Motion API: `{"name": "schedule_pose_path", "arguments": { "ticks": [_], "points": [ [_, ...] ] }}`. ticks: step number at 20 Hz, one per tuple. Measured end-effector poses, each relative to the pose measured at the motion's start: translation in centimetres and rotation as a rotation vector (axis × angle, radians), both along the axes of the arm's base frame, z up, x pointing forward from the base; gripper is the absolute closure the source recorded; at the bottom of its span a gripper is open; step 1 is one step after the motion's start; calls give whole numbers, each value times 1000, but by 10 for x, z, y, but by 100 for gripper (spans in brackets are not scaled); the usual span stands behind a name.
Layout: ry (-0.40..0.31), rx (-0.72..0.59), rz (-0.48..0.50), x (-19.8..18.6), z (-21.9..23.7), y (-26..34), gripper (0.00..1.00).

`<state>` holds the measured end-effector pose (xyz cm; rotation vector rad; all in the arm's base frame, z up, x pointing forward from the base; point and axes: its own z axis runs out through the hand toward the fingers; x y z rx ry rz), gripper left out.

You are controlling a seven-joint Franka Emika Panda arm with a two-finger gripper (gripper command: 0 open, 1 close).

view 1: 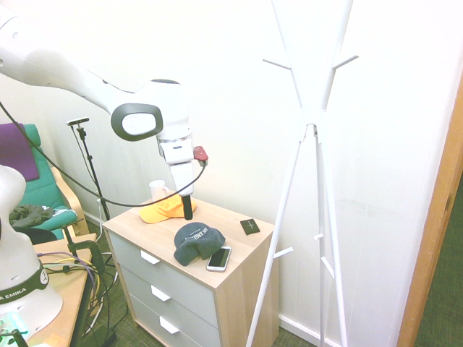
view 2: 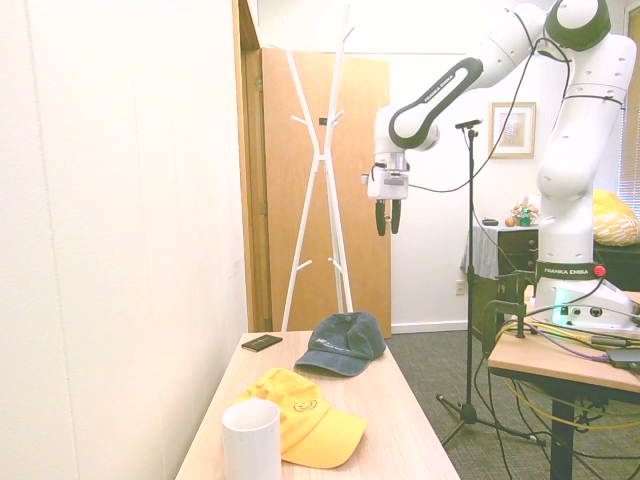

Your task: Hang the cap

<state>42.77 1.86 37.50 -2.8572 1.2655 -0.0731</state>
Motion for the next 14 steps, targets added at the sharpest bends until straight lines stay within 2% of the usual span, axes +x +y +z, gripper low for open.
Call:
{"name": "schedule_pose_path", "arguments": {
  "ticks": [3, 6, 10, 14],
  "points": [
    [10, -1, 13, 0, -3, 3, 0],
    [23, -7, 61, 6, -23, 37, 0],
    [49, -14, 110, 23, -76, 101, 0],
    [87, -32, 115, 46, -133, 123, 0]
  ]
}}
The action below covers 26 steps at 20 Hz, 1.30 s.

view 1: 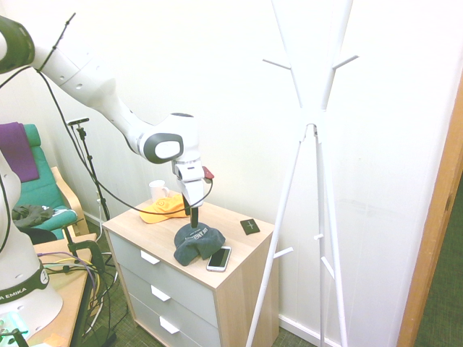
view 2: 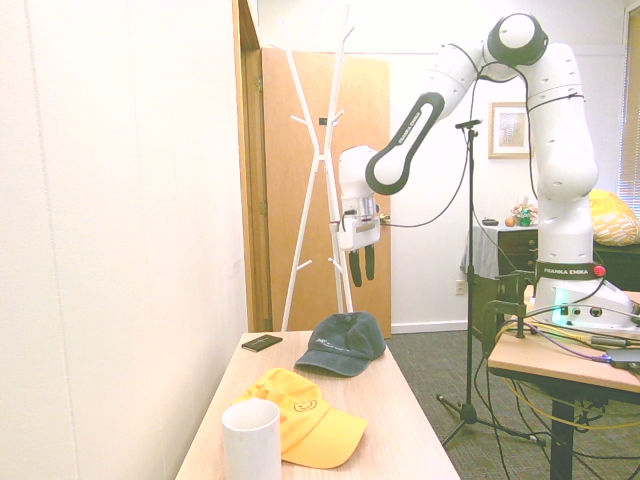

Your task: Hang the cap

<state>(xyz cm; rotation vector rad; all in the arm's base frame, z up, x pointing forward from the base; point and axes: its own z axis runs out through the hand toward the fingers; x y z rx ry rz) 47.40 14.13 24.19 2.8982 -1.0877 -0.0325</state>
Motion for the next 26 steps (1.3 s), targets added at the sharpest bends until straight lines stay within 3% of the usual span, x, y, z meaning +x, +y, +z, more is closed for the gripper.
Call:
{"name": "schedule_pose_path", "arguments": {
  "ticks": [5, 6, 10, 26],
  "points": [
    [14, 2, 26, 14, -52, 19, 0],
    [13, -1, 31, 16, -61, 22, 100],
    [31, -15, 36, 21, -87, 23, 100],
    [23, -25, 34, 24, -86, 22, 100]
  ]
}}
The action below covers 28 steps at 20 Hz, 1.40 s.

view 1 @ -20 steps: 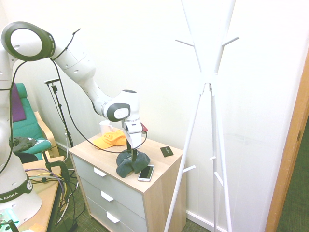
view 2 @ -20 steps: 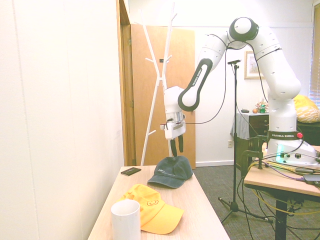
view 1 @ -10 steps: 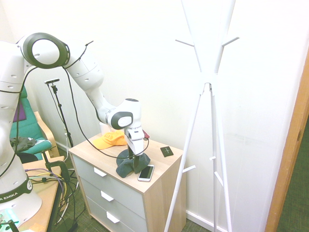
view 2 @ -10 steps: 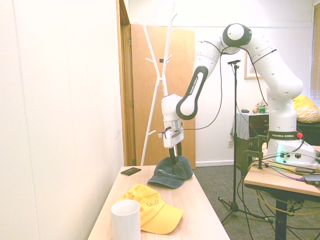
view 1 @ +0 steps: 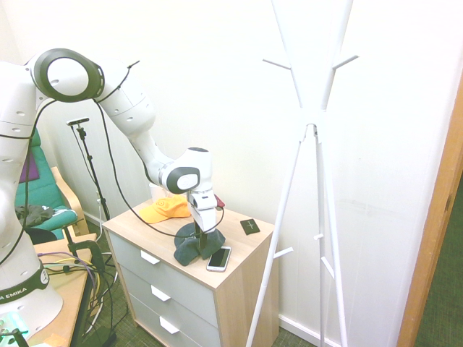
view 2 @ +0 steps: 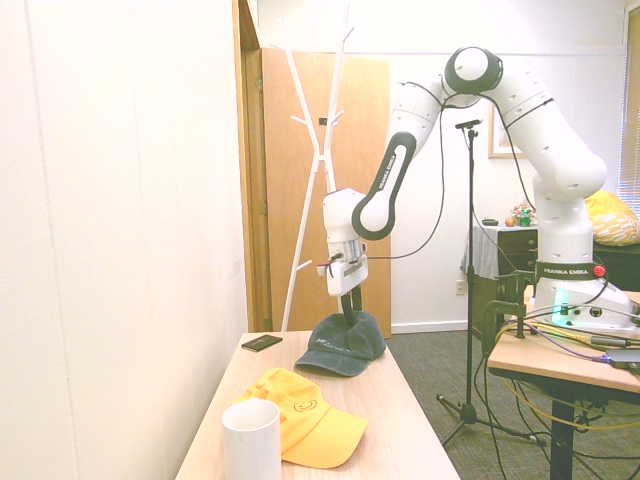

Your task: Hang the cap

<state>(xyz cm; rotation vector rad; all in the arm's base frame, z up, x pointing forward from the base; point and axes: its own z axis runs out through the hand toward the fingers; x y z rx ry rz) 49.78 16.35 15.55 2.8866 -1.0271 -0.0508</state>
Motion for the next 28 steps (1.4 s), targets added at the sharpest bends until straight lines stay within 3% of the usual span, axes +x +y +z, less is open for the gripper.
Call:
{"name": "schedule_pose_path", "arguments": {
  "ticks": [9, 13, 22, 28],
  "points": [
    [-15, 2, 12, -3, 12, 9, 100],
    [-62, -22, 52, 3, 51, 28, 100],
    [-267, -136, 125, 35, 266, 76, 100],
    [-371, -407, 114, 40, 427, 47, 100]
  ]
}}
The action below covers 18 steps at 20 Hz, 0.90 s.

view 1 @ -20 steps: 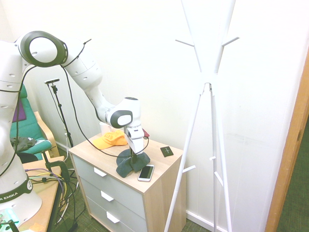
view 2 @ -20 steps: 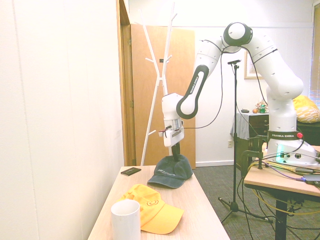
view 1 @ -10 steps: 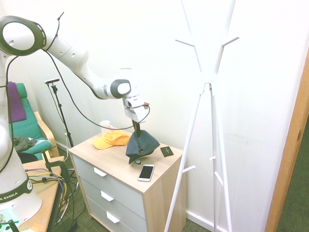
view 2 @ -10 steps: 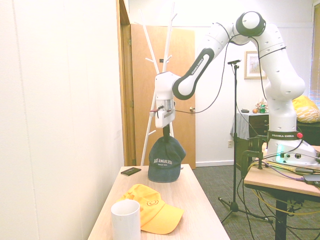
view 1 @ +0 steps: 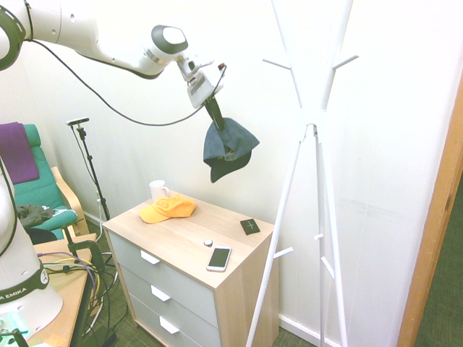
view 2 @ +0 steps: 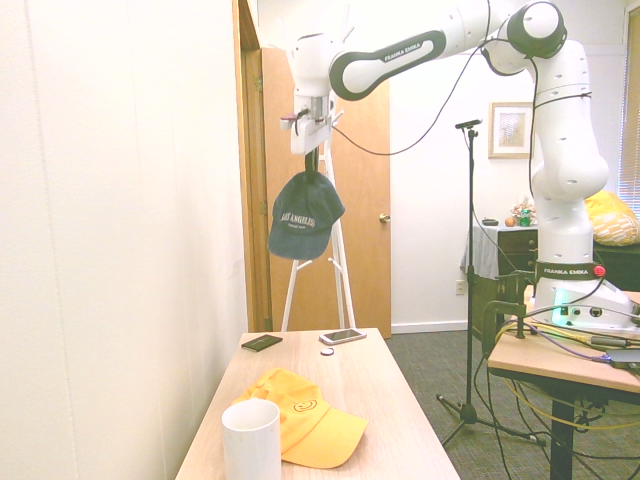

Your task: Hang the cap

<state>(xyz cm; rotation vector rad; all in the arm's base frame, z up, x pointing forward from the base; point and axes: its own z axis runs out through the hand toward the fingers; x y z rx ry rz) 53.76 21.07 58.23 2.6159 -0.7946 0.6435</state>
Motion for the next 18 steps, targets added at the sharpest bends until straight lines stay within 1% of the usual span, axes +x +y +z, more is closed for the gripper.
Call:
{"name": "schedule_pose_path", "arguments": {
  "ticks": [3, 7, 9, 12, 15, 18],
  "points": [
    [-74, -168, -27, 5, 59, -25, 100],
    [-137, -404, -62, 22, 104, -56, 100],
    [-167, -488, -83, 28, 125, -67, 100],
    [-212, -530, -109, 32, 155, -84, 100],
    [-254, -525, -122, 29, 186, -98, 100],
    [-283, -514, -127, 26, 204, -103, 100]
  ]
}}
